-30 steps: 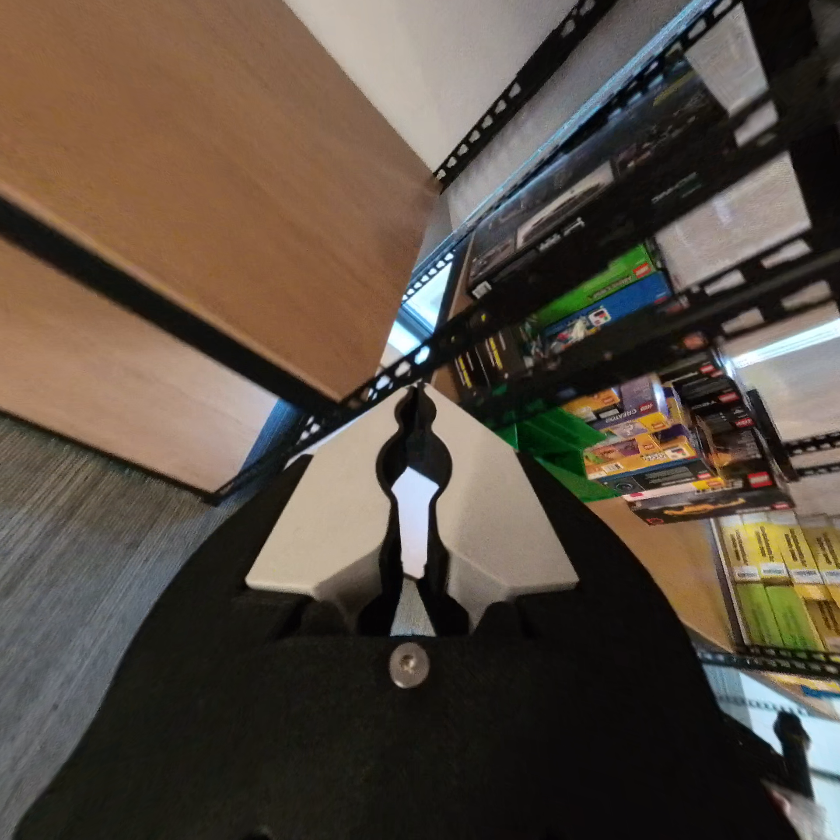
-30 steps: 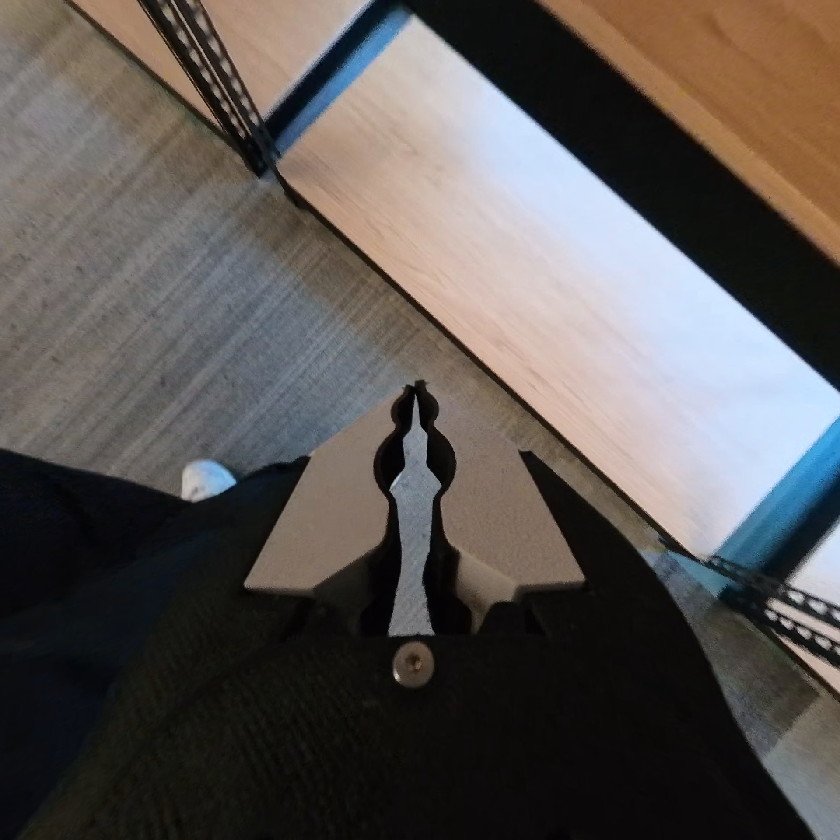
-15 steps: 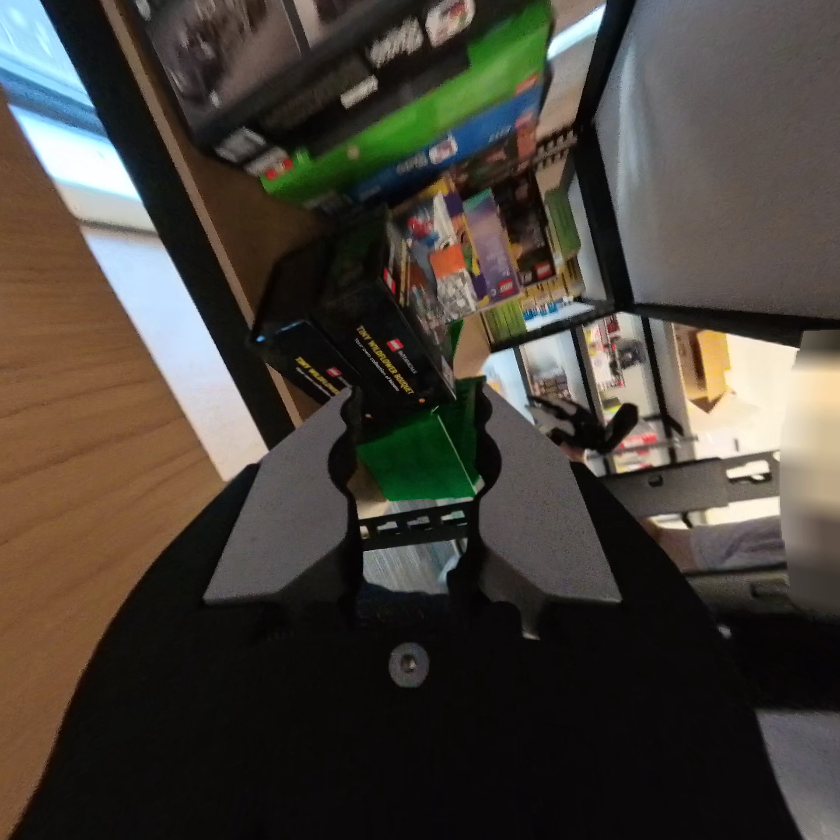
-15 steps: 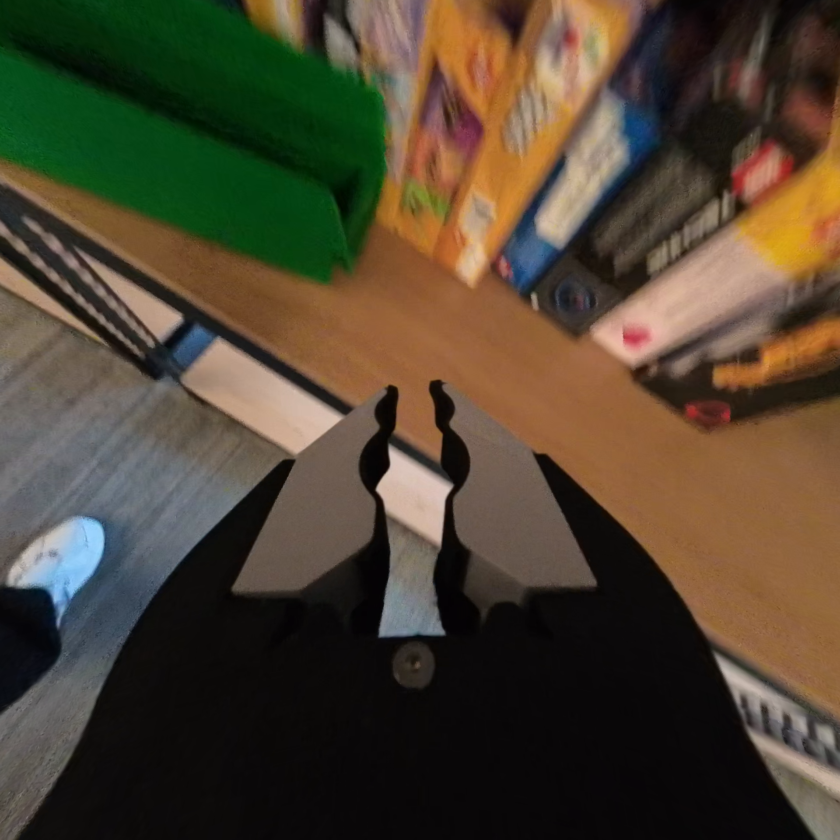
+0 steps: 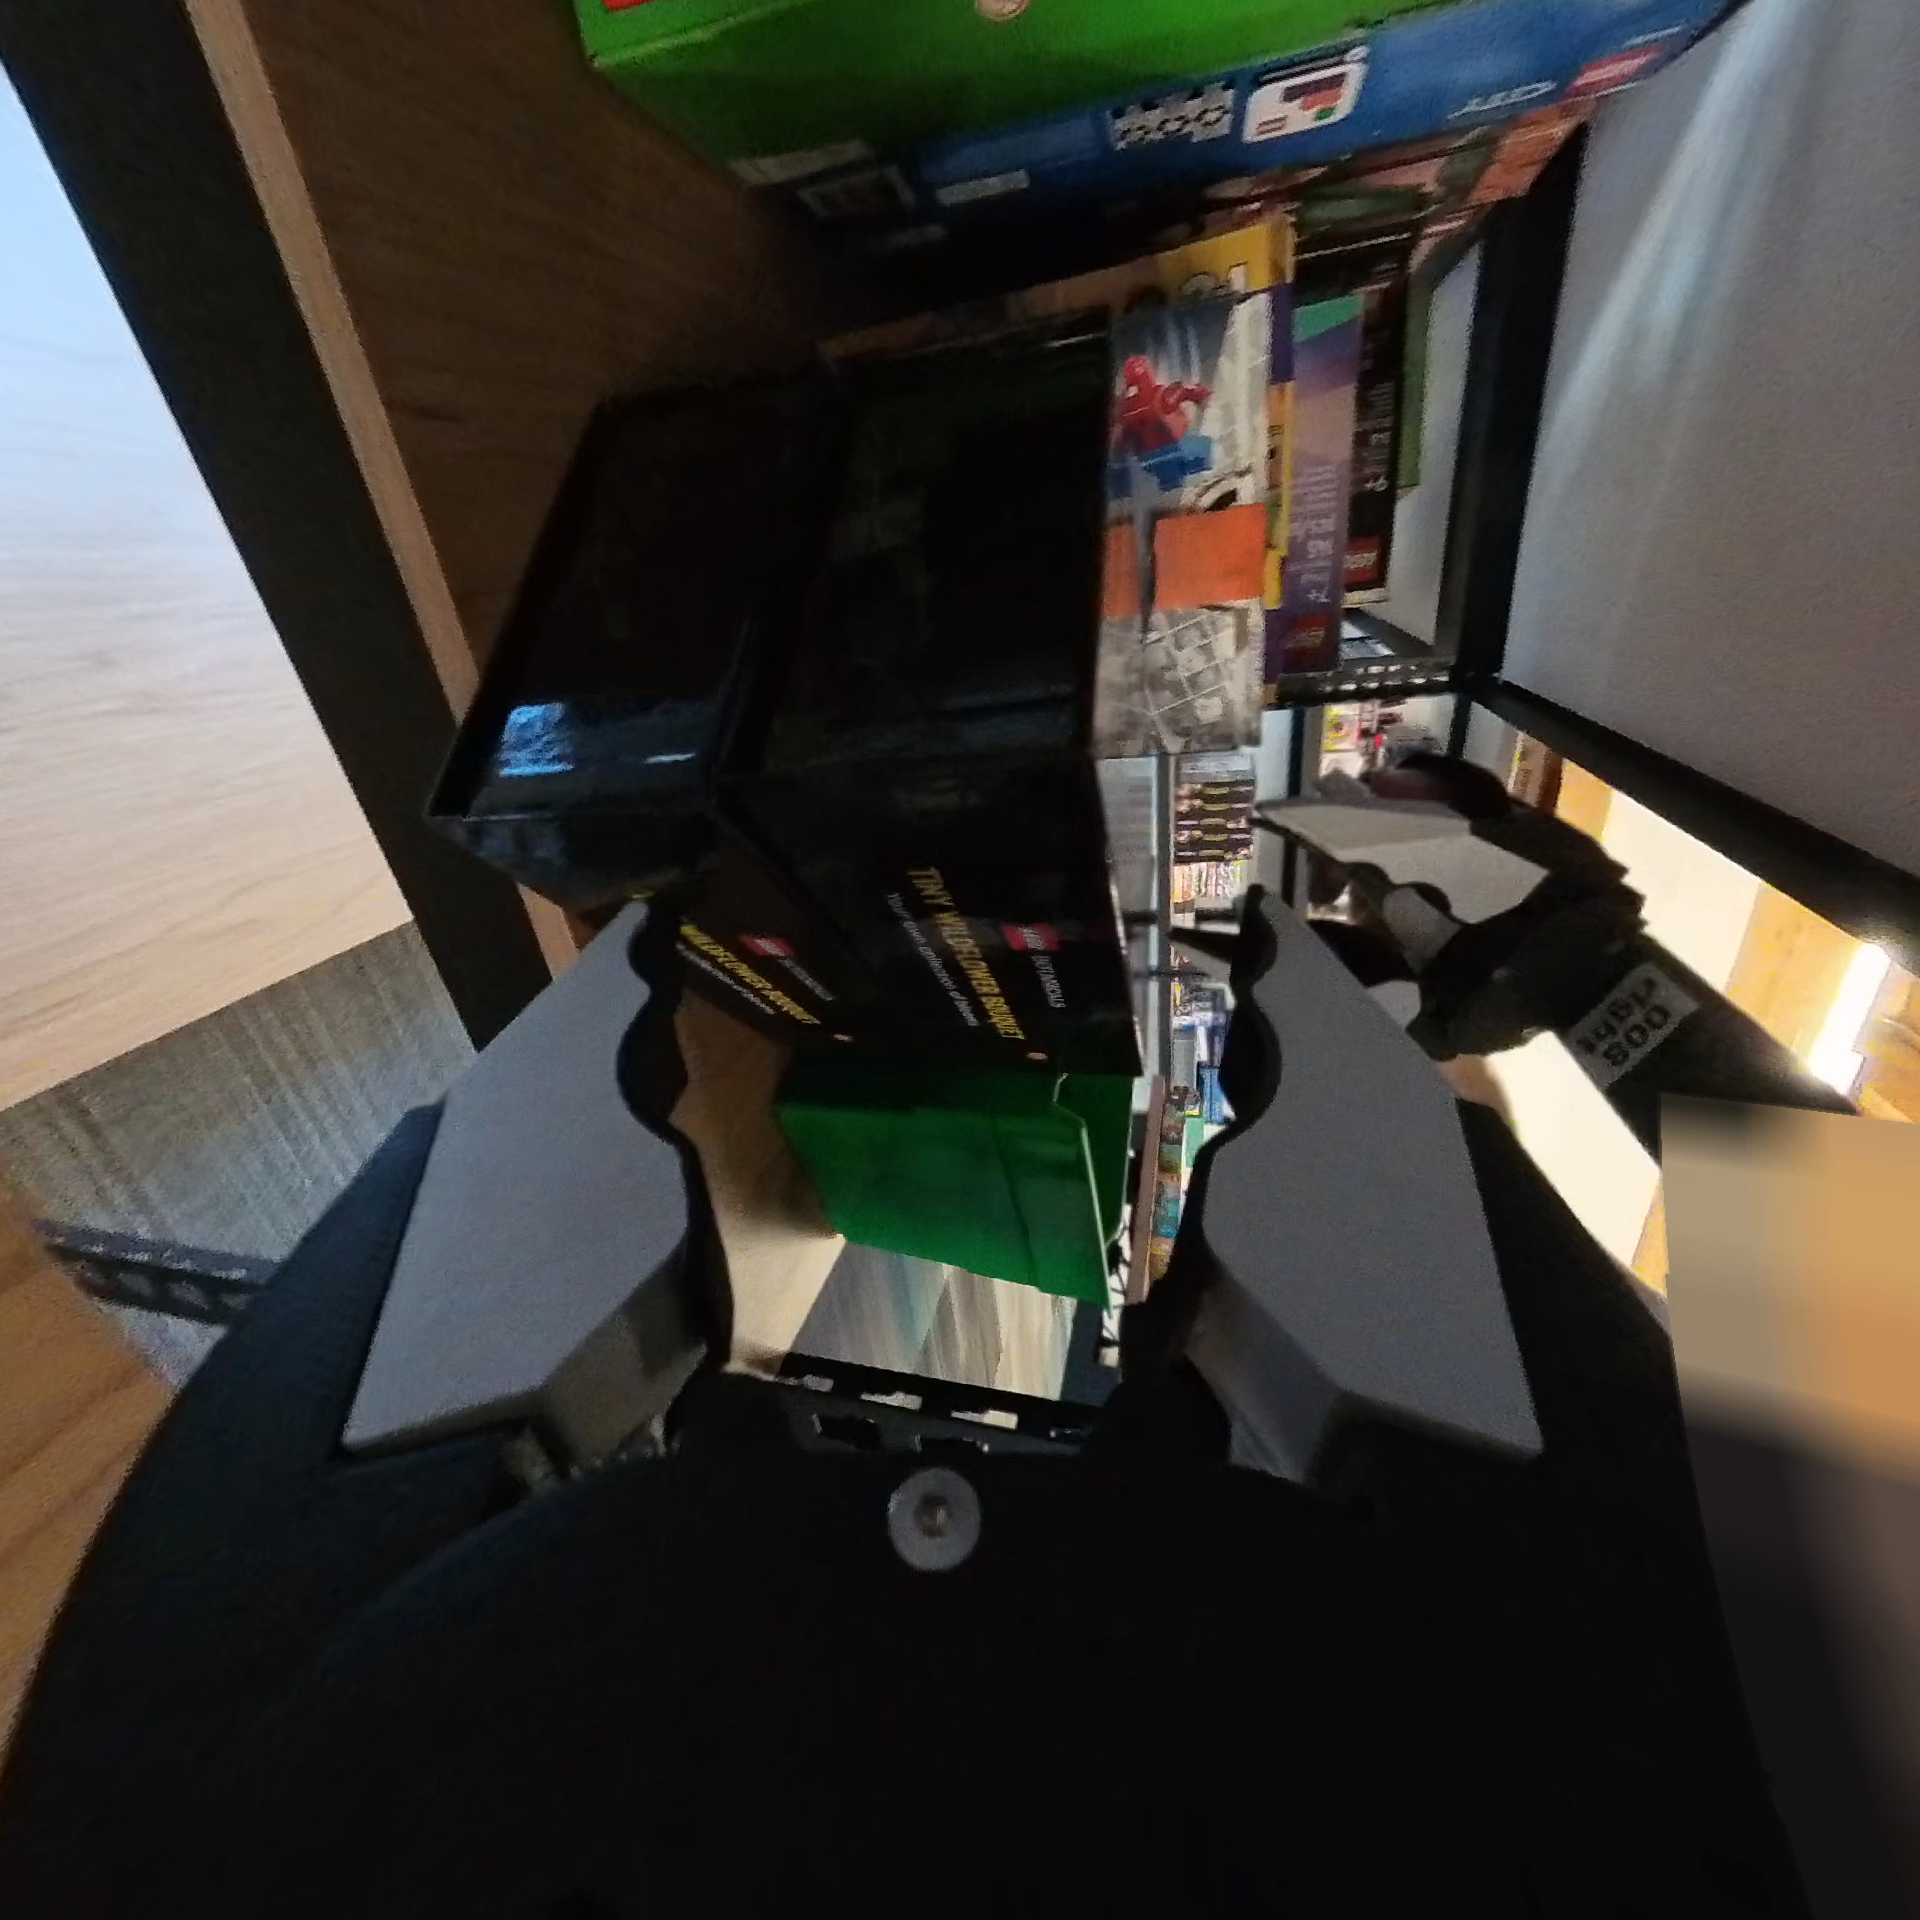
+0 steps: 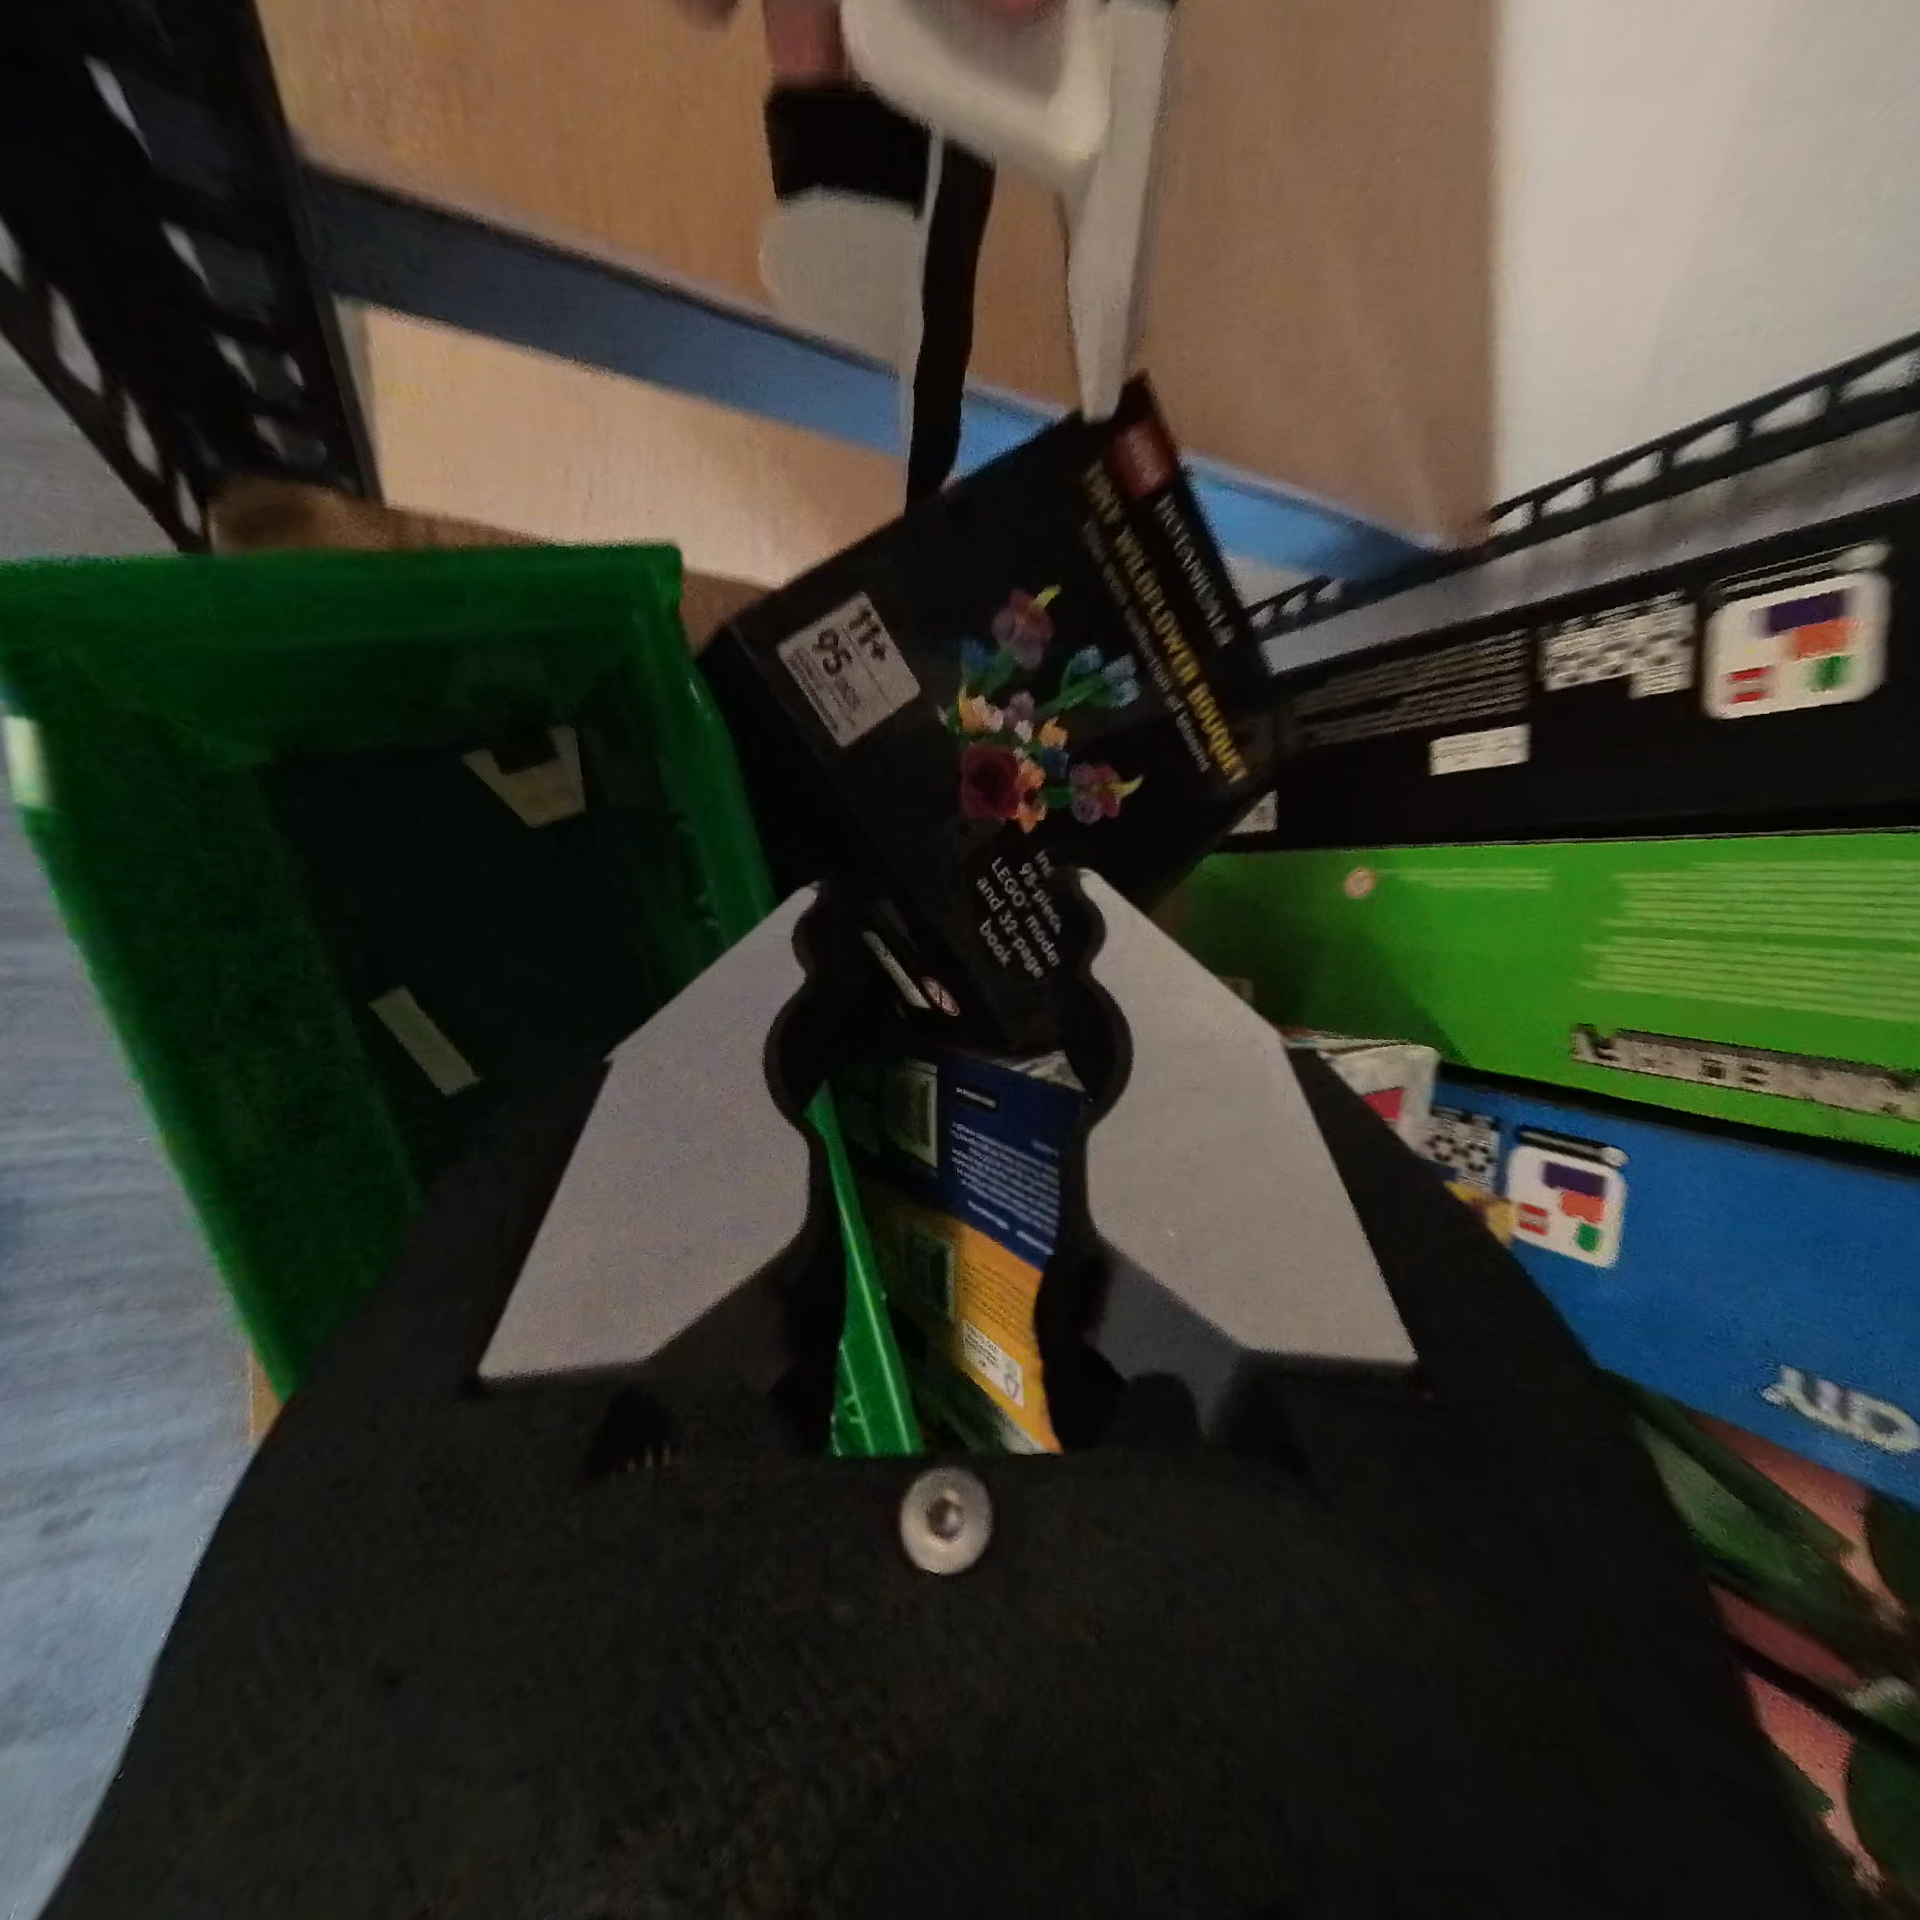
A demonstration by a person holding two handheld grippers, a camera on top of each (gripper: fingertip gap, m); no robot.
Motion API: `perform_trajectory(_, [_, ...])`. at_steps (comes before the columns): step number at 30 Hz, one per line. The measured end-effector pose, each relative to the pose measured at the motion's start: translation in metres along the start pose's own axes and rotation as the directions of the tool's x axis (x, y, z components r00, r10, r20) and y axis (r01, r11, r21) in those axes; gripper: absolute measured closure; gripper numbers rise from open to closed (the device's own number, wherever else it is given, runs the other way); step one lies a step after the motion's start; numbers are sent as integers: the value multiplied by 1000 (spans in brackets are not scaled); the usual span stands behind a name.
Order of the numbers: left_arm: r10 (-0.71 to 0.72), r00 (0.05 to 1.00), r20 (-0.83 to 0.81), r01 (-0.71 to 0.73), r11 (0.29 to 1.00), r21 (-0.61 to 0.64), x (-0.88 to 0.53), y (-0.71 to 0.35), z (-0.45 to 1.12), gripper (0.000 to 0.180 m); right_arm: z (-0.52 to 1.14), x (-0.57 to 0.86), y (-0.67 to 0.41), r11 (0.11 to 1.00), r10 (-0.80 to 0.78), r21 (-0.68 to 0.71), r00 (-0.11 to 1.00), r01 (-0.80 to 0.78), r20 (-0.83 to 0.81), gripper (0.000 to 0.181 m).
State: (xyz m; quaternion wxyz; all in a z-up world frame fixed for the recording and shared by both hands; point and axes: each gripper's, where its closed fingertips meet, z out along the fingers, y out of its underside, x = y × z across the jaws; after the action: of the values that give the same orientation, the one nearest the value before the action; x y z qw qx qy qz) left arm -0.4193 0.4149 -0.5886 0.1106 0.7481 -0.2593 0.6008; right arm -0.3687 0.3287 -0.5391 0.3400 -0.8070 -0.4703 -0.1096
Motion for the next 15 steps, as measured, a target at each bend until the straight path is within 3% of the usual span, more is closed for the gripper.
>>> perform_trajectory(3, [-26,998,49,28,998,-51,-7,8,11,66,17,-3,12,996,-28,-83,998,33,50,143])
perform_trajectory(7, [54,992,117,-39,991,-129,-15,8,24,75,29,-1,17,992,-24,-120,999,29,43,146])
perform_trajectory(12, [95,992,86,-93,995,-25,-12,-39,28,93,40,0,1,990,99,-101,994,-94,41,147])
perform_trajectory(15, [112,991,76,-111,994,-23,-11,-50,32,96,47,2,-6,989,82,-121,997,-82,-5,145])
